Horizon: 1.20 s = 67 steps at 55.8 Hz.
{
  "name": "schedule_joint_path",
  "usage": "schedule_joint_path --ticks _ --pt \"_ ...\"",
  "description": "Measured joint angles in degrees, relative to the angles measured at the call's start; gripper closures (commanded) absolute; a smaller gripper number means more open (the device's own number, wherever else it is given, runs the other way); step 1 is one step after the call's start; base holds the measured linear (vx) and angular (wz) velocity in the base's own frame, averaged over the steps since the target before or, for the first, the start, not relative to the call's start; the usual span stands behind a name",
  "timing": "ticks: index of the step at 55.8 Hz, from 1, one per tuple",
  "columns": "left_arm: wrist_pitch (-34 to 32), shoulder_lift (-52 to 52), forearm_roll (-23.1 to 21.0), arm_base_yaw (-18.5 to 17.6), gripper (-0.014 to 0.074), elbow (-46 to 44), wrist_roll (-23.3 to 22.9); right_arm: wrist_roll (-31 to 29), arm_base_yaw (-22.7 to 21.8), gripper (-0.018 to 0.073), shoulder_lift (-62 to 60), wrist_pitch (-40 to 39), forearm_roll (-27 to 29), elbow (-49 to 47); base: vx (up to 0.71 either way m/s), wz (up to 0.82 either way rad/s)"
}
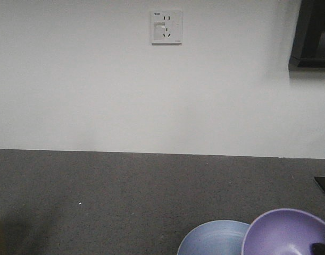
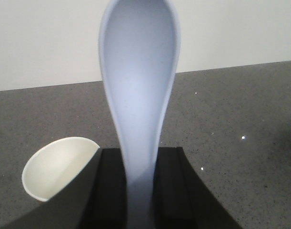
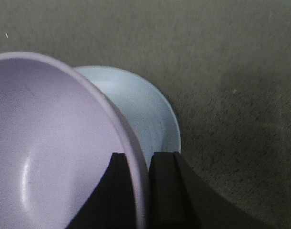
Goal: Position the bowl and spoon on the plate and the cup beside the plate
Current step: 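Lower the held bowl onto the blue plate and open the right gripper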
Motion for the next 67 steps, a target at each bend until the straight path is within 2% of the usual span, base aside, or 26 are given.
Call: schedule_joint_path --ticks 8,22,26,44,55,67 --pt "-0.22 0.0 0.0 0.0 0.0602 0.0 0.0 -0.79 0.0 0.0568 9.59 2.07 2.84 -4.73 0.0 0.0" --pt "-0.26 0.0 0.0 0.0 0.0602 0.0 0.0 -10.16 0.0 0.0568 24.79 4.32 16.85 -12.24 0.0 0.0" --pt "-0.26 0.0 0.0 0.0 0.0602 0.0 0.0 -12.1 0.0 0.0568 27.83 4.62 19.36 -13.13 0.0 0.0" --pt "-0.26 0.0 0.0 0.0 0.0602 0.0 0.0 -16.33 0.0 0.0546 34.48 1.74 21.6 -13.83 0.0 0.0" --pt "-0.21 0.0 0.0 0.0 0.0602 0.0 0.0 -20.02 0.0 0.0418 36.24 1.91 23.53 -13.88 0.0 0.0" --pt "-0.21 0.0 0.0 0.0 0.0602 0.0 0.0 -24.39 0.0 0.0157 36.24 2.3 27.16 -13.88 0.0 0.0"
